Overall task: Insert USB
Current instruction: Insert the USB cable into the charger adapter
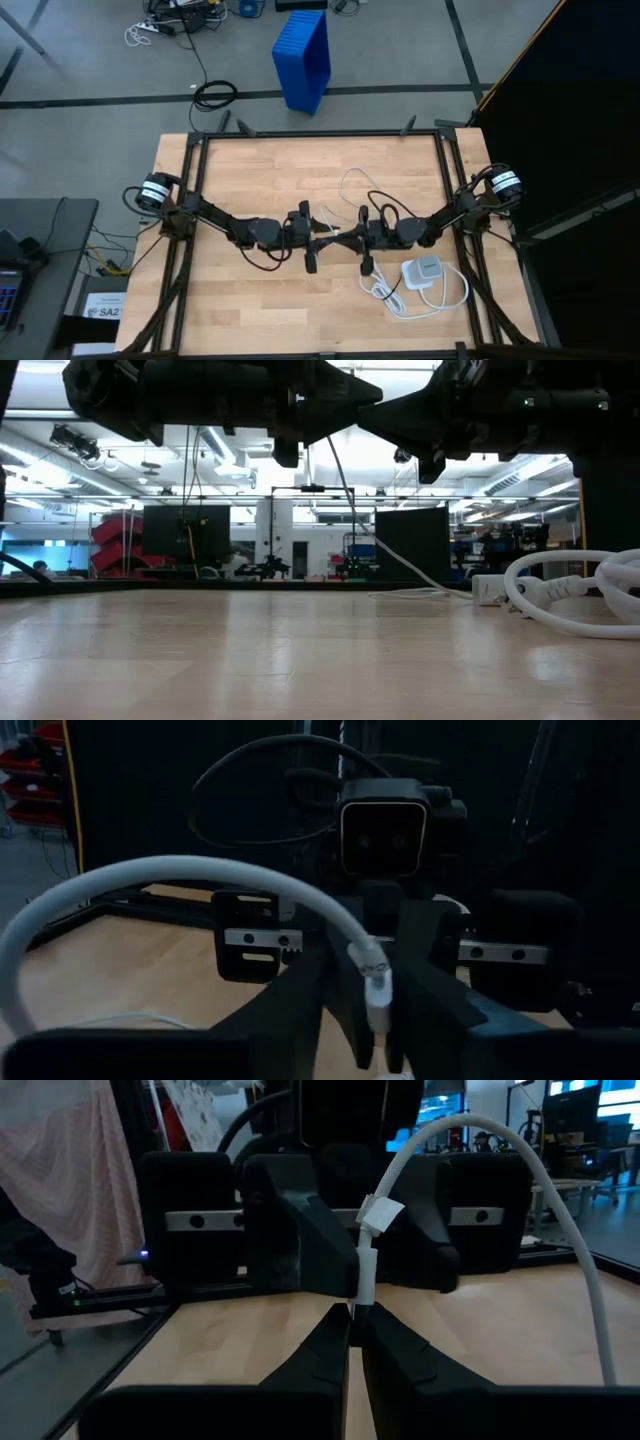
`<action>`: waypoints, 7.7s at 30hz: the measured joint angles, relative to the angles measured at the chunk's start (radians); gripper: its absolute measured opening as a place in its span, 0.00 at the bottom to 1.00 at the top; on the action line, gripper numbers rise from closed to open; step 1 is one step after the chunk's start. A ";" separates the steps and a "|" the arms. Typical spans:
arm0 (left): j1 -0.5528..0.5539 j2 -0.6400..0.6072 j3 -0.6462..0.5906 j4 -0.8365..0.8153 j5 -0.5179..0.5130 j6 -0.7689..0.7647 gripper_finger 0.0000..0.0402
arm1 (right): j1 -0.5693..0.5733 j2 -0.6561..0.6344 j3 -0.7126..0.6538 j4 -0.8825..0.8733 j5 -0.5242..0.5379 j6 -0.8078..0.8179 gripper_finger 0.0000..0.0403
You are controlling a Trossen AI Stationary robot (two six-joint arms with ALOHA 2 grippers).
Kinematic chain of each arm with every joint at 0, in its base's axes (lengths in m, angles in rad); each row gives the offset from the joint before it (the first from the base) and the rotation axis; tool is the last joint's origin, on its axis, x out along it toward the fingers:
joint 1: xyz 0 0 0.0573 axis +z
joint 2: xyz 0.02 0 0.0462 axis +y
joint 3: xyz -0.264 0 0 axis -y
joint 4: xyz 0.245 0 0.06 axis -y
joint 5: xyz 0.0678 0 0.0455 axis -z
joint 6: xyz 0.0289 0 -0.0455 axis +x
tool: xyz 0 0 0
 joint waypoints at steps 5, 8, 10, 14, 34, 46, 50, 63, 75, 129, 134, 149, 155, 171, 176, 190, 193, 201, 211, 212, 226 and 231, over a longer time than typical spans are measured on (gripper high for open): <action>0.000 0.000 0.000 -0.006 0.033 0.008 0.04 | 0.000 0.000 0.000 -0.002 -0.002 0.000 0.00; 0.000 0.000 0.000 -0.011 0.047 0.013 0.03 | 0.001 0.000 -0.001 -0.006 -0.008 0.001 0.00; 0.000 -0.002 0.000 -0.021 0.049 0.032 0.02 | 0.001 0.000 -0.001 -0.017 -0.008 0.015 0.00; 0.001 -0.051 0.000 -0.141 0.045 0.037 0.01 | -0.001 -0.009 -0.001 -0.061 0.022 0.046 0.03; -0.047 -0.166 -0.002 -0.364 -0.064 0.085 0.02 | -0.194 -0.549 0.000 -1.371 -0.073 0.351 0.31; -0.045 -0.166 -0.002 -0.381 -0.061 0.085 0.02 | -0.280 -0.463 0.115 -1.600 -0.223 0.219 0.41; -0.045 -0.166 -0.002 -0.399 -0.061 0.085 0.02 | -0.275 -0.436 0.135 -1.641 -0.228 0.217 0.50; -0.045 -0.165 -0.001 -0.412 -0.061 0.085 0.02 | -0.275 -0.302 0.137 -1.705 -0.230 0.190 0.76; -0.045 -0.164 -0.001 -0.415 -0.064 0.086 0.02 | -0.265 -0.247 0.140 -1.681 -0.262 0.142 0.62; -0.064 0.033 0.026 0.220 0.102 0.242 0.01 | 0.097 -0.383 0.009 -0.650 0.123 0.042 0.28; -0.063 0.033 0.030 0.215 0.103 0.242 0.01 | 0.096 -0.350 0.009 -0.612 0.125 0.053 0.28; -0.052 0.033 0.030 0.110 0.103 0.239 0.02 | 0.092 -0.186 0.049 -0.426 0.046 -0.009 0.28; -0.045 0.031 0.030 0.108 0.103 0.235 0.02 | 0.098 -0.186 0.048 -0.411 0.039 -0.019 0.28; -0.043 0.030 0.031 0.055 0.125 0.156 0.02 | 0.099 -0.186 0.047 -0.433 0.050 -0.024 0.28; -0.043 0.030 0.031 0.051 0.128 0.157 0.02 | 0.099 -0.186 0.047 -0.441 0.064 -0.024 0.28; -0.038 0.033 0.056 0.020 0.151 0.111 0.02 | 0.099 -0.188 0.049 -0.421 0.054 -0.010 0.28; -0.037 0.032 0.059 0.013 0.152 0.112 0.02 | 0.099 -0.188 0.048 -0.406 0.051 -0.017 0.28; -0.037 0.030 0.062 0.034 0.146 0.146 0.02 | 0.106 -0.187 0.048 -0.338 0.077 -0.036 0.28; -0.037 0.027 0.064 0.011 0.147 0.155 0.02 | 0.130 -0.185 0.047 -0.265 0.100 -0.094 0.28; -0.036 0.028 0.064 0.011 0.148 0.154 0.02 | 0.130 -0.185 0.047 -0.266 0.100 -0.094 0.28; -0.039 0.021 0.057 0.032 0.146 0.138 0.18 | 0.130 -0.188 0.049 -0.320 0.095 -0.064 0.28; -0.044 0.008 0.056 0.028 0.142 0.138 0.26 | 0.130 -0.190 0.051 -0.327 0.093 -0.063 0.28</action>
